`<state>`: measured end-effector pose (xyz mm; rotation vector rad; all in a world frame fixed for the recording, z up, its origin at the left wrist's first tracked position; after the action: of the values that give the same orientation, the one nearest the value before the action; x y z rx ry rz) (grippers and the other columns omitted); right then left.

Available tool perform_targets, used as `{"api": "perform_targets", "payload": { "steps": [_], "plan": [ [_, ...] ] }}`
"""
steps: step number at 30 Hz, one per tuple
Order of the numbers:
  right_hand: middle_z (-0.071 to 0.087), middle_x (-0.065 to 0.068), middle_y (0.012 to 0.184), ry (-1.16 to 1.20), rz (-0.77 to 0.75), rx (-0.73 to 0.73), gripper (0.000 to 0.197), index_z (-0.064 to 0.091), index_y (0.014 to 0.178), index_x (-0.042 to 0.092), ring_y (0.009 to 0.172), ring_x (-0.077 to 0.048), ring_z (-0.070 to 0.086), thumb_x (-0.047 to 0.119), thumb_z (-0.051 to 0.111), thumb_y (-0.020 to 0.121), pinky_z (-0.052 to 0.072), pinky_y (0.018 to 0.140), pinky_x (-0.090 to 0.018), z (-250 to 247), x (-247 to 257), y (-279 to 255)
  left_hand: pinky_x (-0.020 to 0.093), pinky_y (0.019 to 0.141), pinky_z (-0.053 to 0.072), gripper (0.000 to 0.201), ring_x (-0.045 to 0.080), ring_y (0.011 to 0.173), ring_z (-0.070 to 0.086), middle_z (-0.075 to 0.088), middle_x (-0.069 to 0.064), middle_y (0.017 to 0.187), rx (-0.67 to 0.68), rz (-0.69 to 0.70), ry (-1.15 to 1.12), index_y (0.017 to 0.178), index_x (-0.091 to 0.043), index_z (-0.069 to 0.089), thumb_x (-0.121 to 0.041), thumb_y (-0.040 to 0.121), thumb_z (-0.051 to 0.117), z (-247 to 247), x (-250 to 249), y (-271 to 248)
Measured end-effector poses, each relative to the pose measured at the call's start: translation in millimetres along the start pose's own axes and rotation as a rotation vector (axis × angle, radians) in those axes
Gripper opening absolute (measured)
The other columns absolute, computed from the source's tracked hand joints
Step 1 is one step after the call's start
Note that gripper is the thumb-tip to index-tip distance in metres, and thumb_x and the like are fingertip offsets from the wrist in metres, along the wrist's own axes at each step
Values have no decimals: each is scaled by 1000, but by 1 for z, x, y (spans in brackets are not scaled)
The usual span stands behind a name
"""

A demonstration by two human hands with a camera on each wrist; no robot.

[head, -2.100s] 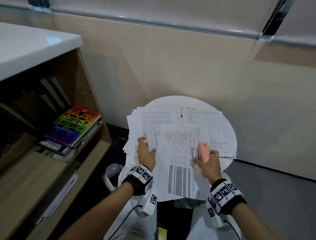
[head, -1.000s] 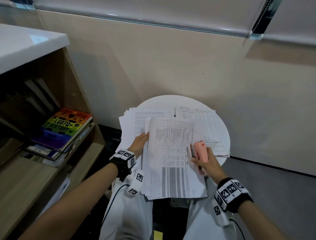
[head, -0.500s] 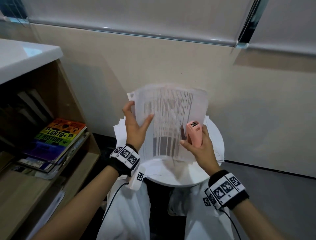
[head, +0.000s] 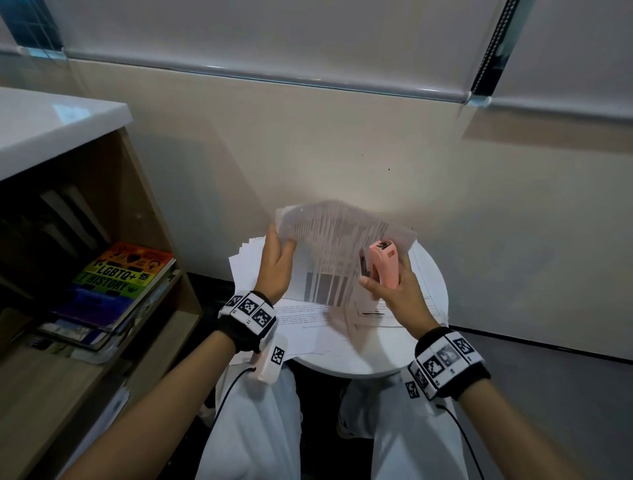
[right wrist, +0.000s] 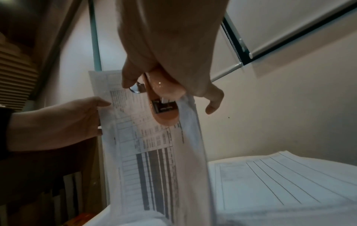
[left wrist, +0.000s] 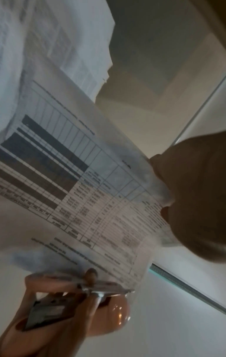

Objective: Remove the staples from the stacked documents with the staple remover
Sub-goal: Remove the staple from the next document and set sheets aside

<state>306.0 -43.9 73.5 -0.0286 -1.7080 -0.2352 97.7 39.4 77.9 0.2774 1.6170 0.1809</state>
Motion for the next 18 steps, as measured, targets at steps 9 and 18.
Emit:
{"api": "perform_targets", "payload": {
  "steps": [9,18],
  "plan": [
    [47,-18,123,39,-138,-13,49,50,106,36,84,3,62,5,76,78,55,72,-20,4,25,5,28,84,52,13,12,98,55,51,3,108,-81,166,-46,111,-15,32,-14,100,40,-3,-23,4],
    [57,-3,96,8,3,1,54,45,122,30,81,-14,58,7,73,81,53,62,-29,-3,5,7,13,93,35,23,8,115,41,44,2,125,80,-29,-15,120,-27,42,-17,101,33,5,-3,6]
  ]
}}
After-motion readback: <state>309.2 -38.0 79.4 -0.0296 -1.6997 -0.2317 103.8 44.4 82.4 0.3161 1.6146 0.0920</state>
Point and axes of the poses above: each hand's wrist, its own y-axis towards the middle knuckle, its own z-axis out of the palm, x = y × z, the point moved 5 cm from there along y, towards the middle knuckle
